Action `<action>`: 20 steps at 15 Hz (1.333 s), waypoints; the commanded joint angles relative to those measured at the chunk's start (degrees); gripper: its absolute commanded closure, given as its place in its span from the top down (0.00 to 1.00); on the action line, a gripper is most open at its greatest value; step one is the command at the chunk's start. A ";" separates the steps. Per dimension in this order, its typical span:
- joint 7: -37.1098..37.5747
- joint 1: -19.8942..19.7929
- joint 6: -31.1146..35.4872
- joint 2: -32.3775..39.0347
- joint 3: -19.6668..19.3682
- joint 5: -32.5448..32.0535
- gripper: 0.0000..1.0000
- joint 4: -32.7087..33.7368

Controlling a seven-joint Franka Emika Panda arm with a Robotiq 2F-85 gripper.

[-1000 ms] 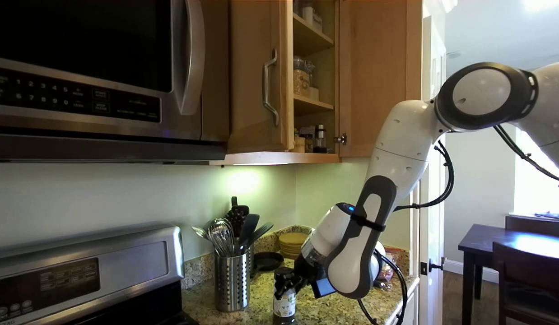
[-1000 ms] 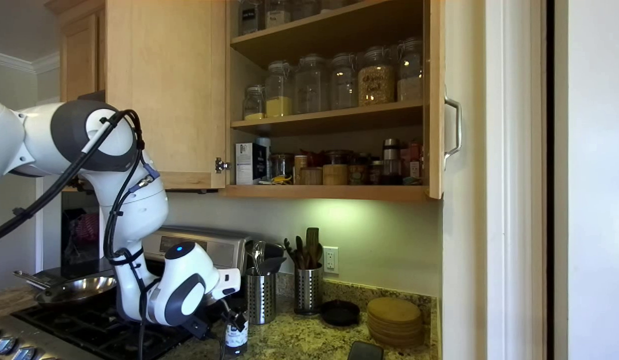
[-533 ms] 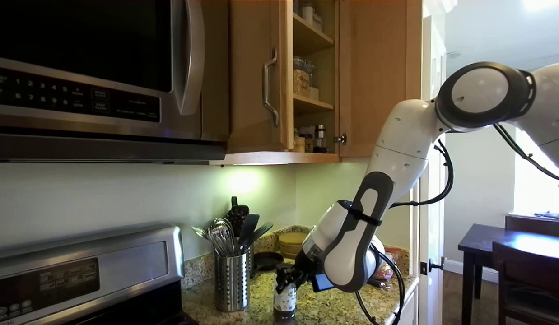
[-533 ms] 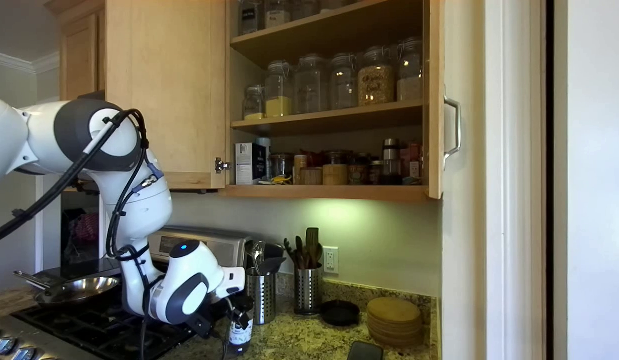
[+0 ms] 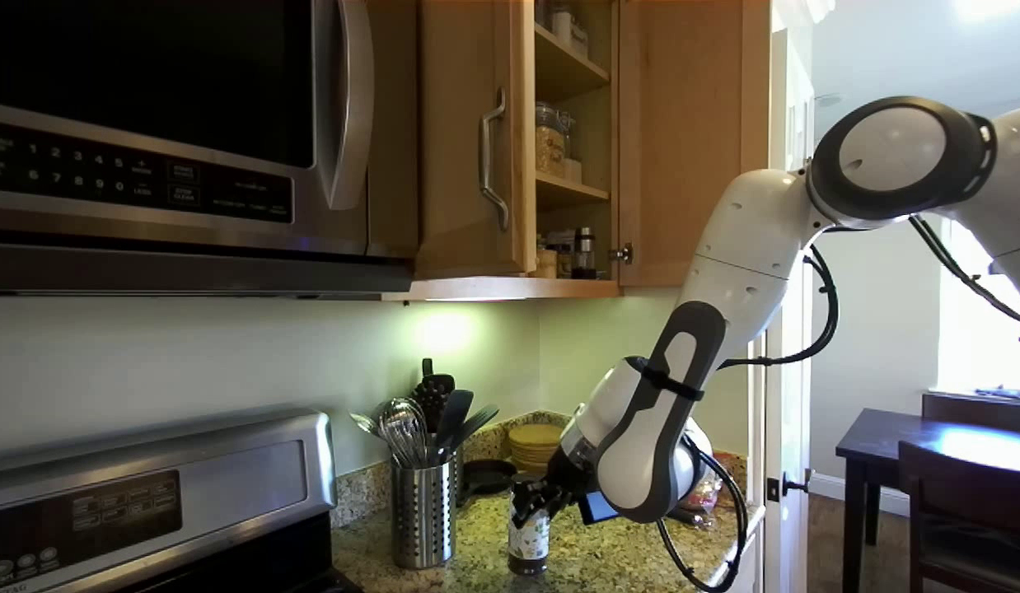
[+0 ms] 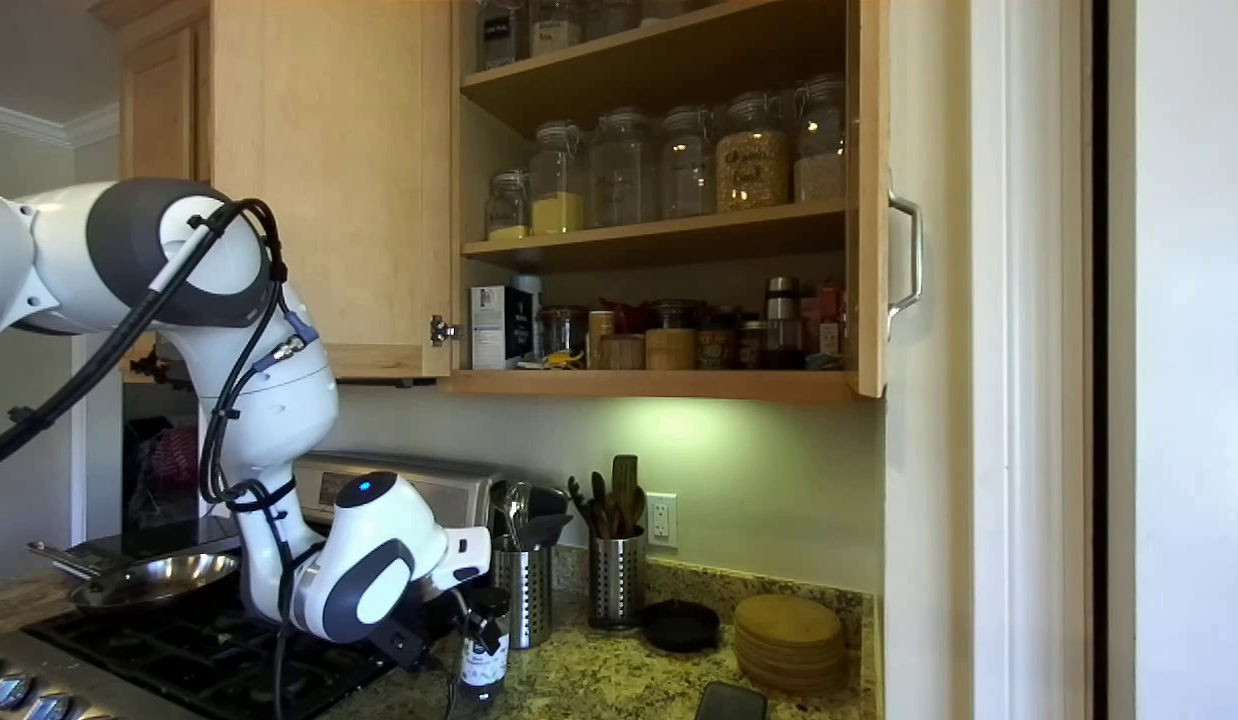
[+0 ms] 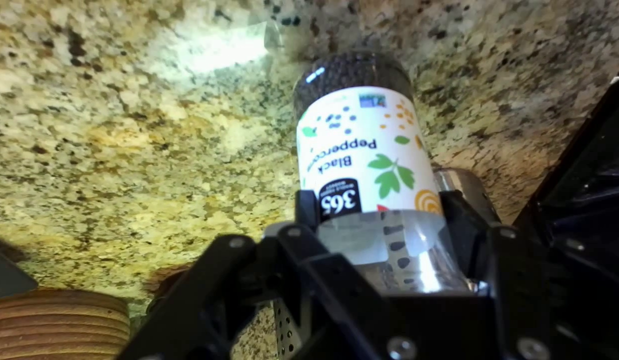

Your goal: Pick the bottle on the counter, put it in the cupboard then close the cupboard

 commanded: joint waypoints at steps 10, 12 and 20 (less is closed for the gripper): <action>-8.81 12.74 -5.97 -19.86 -15.72 3.24 0.38 -10.73; -10.34 15.46 -8.56 -21.87 -19.28 2.76 0.38 -9.64; -11.80 26.45 -15.95 -25.74 -35.22 -1.97 0.38 -1.66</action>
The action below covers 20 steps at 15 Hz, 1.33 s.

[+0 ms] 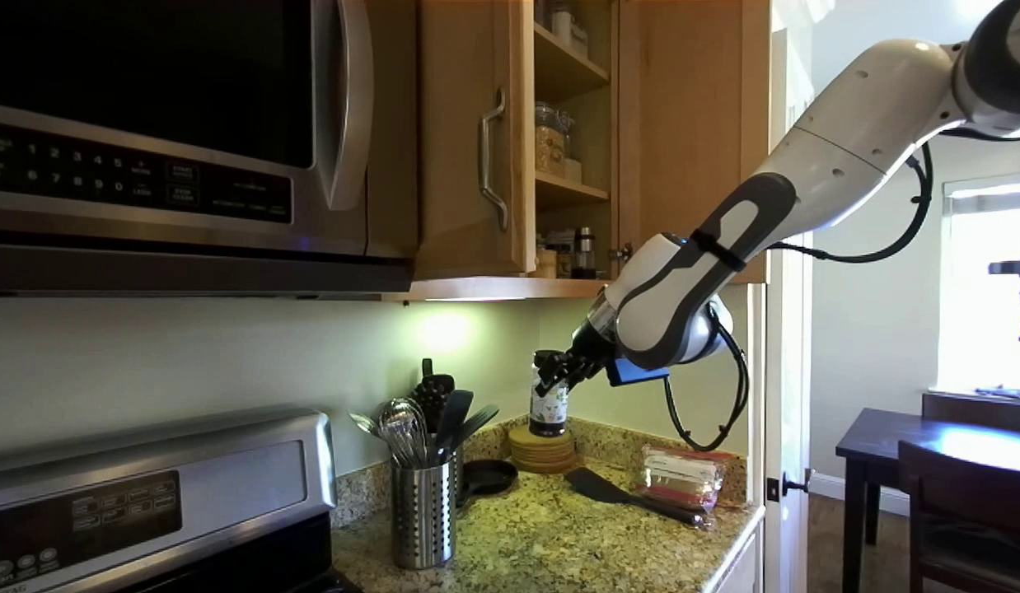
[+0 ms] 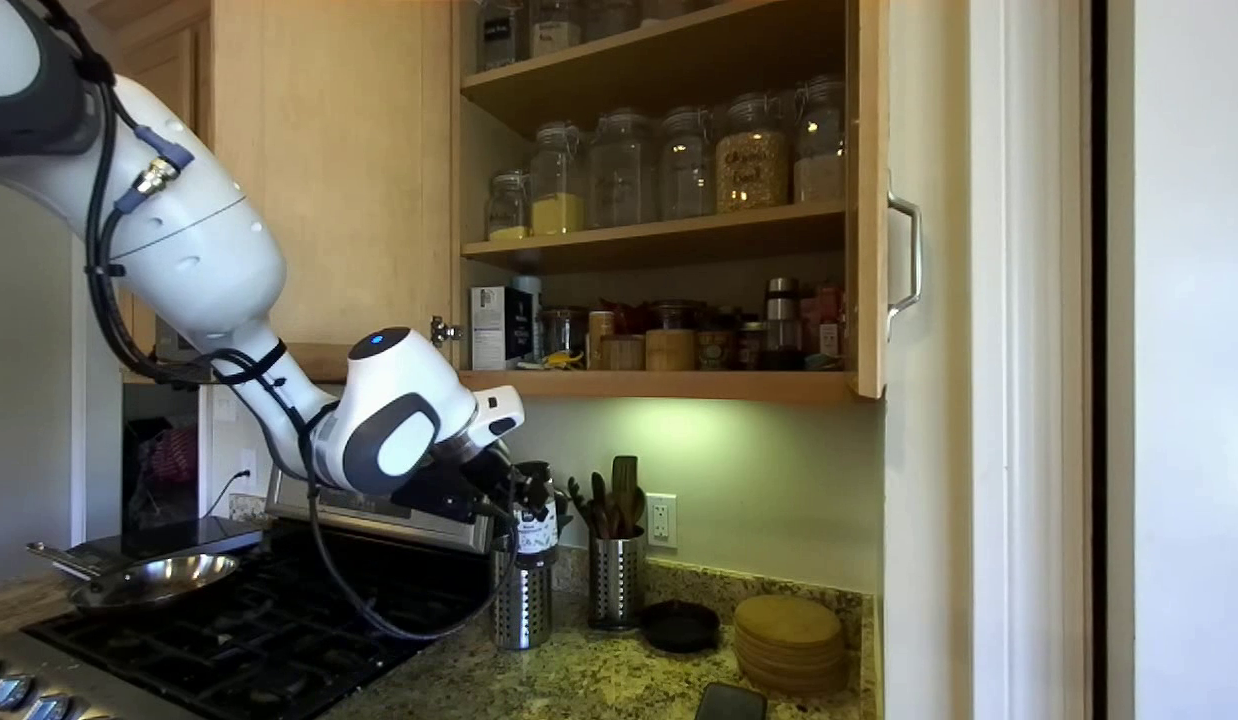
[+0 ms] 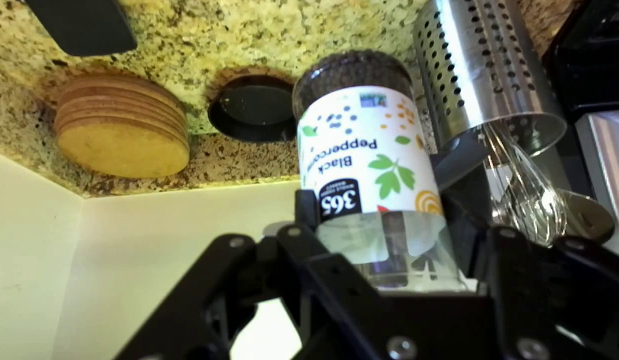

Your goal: Pick the bottle on the counter, put it in the cupboard then close the cupboard

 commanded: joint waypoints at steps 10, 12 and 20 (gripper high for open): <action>15.12 17.76 -20.98 -4.83 -19.31 -26.80 0.38 20.30; 18.36 19.15 -26.29 -6.53 -18.79 -31.71 0.38 23.35; 17.66 5.02 -44.59 -14.33 3.67 -32.18 0.38 31.02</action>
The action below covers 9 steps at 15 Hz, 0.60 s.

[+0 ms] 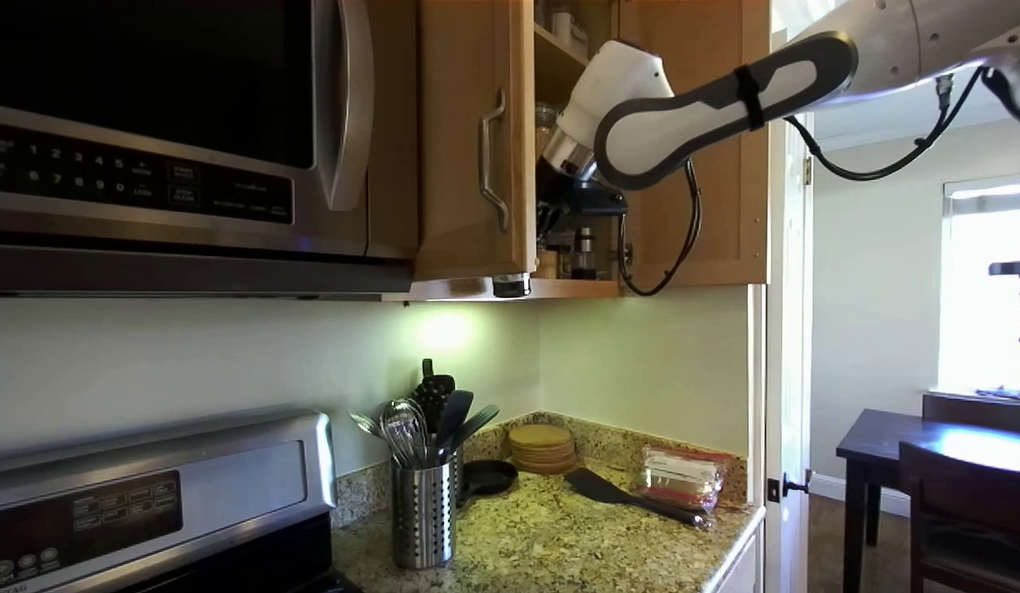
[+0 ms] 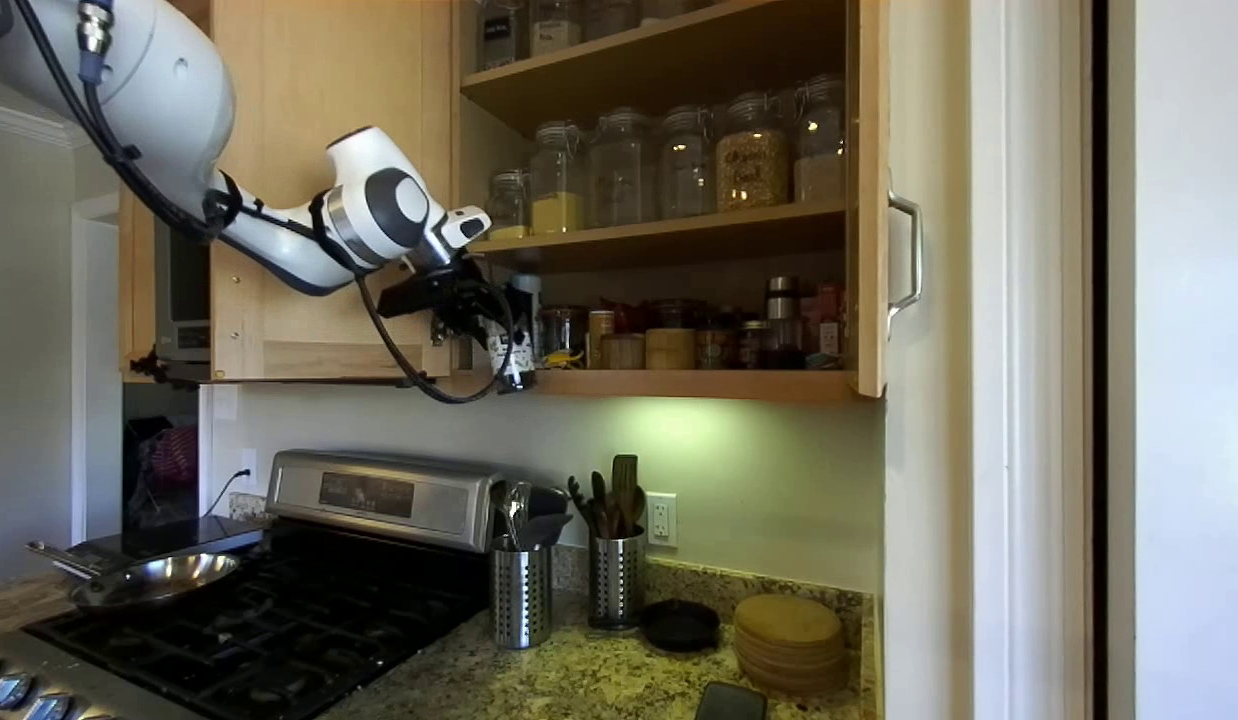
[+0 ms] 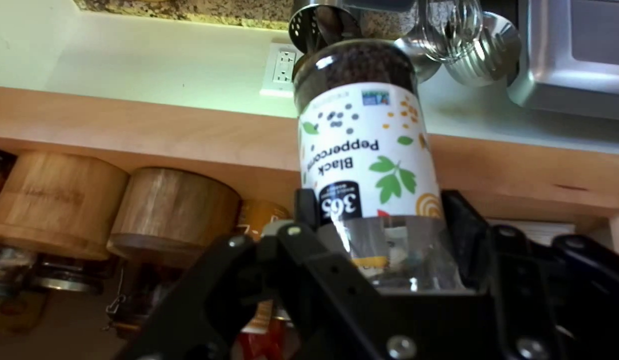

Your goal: Pick the bottle on the counter, put it in the cupboard then close the cupboard

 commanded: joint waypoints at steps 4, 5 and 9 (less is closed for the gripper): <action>-3.93 -27.02 -6.10 -2.58 28.33 8.08 0.38 3.77; -4.84 -30.36 -5.34 -2.05 31.09 9.69 0.38 4.07; -5.56 -38.74 -3.17 0.52 37.06 12.36 0.38 5.12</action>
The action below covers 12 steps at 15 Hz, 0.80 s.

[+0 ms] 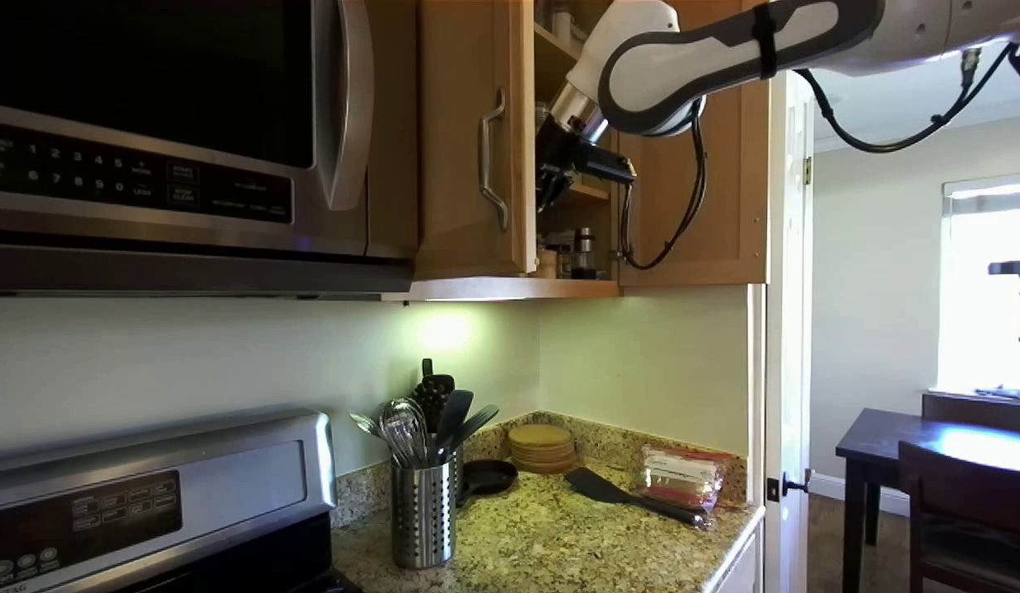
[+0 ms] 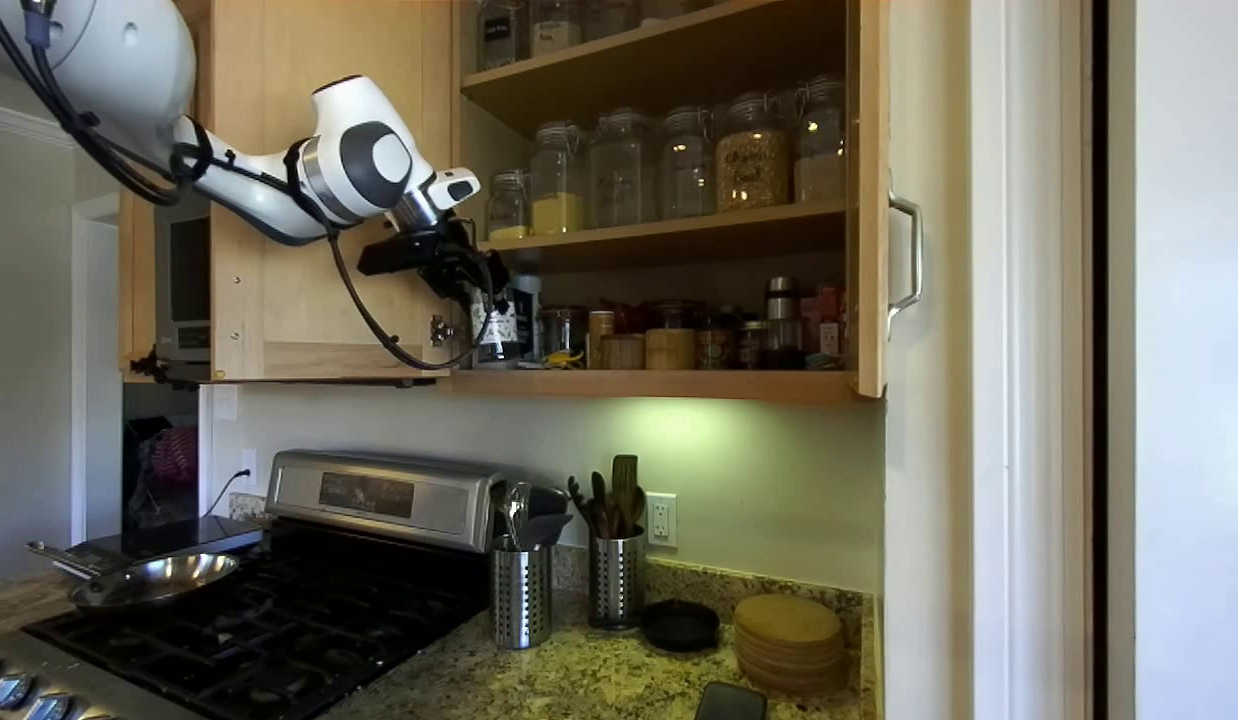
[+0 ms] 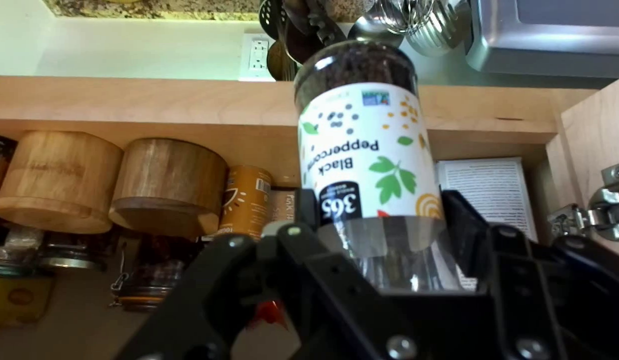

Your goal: Pick the bottle on the counter, put it in the cupboard then close the cupboard

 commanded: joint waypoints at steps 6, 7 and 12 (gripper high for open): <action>-3.62 -9.65 2.35 7.14 6.26 5.51 0.38 6.25; -3.74 -9.93 2.10 8.10 6.44 5.84 0.38 7.48; -5.16 -10.62 1.77 11.32 6.56 7.23 0.38 11.98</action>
